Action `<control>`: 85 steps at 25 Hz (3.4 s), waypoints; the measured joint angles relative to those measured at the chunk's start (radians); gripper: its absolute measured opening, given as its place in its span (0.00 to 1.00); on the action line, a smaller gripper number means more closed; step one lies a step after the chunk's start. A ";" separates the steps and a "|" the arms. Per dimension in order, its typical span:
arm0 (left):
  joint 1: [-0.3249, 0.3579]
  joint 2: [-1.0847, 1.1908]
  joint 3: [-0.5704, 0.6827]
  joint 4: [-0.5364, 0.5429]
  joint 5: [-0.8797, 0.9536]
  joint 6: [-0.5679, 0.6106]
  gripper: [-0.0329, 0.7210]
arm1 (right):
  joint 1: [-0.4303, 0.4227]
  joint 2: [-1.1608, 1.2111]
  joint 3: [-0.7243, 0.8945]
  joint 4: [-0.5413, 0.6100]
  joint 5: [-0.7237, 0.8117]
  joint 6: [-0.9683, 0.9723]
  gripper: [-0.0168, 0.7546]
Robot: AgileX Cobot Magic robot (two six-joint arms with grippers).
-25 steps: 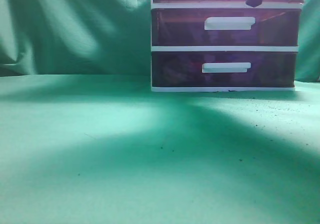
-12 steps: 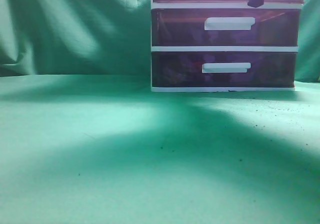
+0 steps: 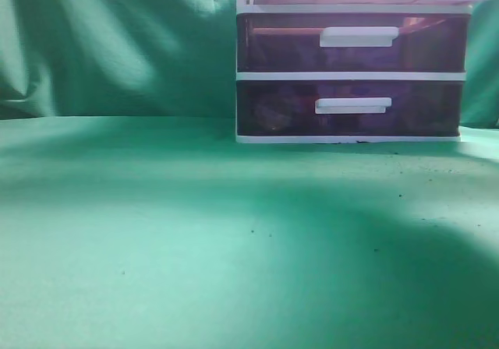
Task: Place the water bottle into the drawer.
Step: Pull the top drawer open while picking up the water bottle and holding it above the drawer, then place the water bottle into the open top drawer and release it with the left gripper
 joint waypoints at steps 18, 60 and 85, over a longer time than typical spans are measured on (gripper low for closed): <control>0.000 0.063 -0.253 -0.503 -0.094 0.235 0.43 | 0.000 -0.183 0.188 -0.023 -0.002 0.023 0.15; -0.202 0.912 -1.076 -0.888 -0.082 0.574 0.74 | 0.006 -0.182 0.188 -0.033 0.050 0.022 0.15; -0.366 1.095 -1.126 -1.698 -0.245 1.579 0.76 | 0.007 -0.182 0.190 -0.037 0.058 0.045 0.15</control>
